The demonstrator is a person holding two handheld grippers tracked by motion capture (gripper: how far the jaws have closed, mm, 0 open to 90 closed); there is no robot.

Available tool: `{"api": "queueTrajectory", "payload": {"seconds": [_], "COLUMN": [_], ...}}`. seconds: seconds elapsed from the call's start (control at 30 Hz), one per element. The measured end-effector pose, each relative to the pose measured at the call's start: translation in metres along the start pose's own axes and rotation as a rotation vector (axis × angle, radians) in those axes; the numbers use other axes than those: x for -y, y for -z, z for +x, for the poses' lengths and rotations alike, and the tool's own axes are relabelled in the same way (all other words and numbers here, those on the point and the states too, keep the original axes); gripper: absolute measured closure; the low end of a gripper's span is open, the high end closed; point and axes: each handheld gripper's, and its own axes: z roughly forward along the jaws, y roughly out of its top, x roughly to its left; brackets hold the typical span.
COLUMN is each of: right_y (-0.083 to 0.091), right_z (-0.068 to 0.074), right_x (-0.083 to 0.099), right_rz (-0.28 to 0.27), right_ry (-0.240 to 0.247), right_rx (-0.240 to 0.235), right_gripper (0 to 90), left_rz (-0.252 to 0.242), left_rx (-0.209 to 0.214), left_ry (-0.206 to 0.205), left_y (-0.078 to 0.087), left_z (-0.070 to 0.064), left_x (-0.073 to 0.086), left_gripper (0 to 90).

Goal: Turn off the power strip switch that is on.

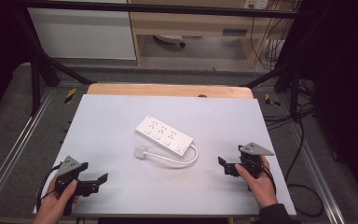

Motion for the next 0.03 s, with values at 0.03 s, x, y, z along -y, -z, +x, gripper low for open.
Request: {"api": "queueTrajectory", "payload": {"seconds": [0.03], "right_y": [0.0], "right_z": [0.0], "right_x": [0.0], "right_rz": [0.0], "right_ry": [0.0], "right_rx": [0.0], "right_gripper": [2.8], "left_rz": [0.0], "left_rx": [0.0], "left_ry": [0.0], "left_y": [0.0], "left_z": [0.0], "left_x": [0.0], "left_gripper": [7.2]}}
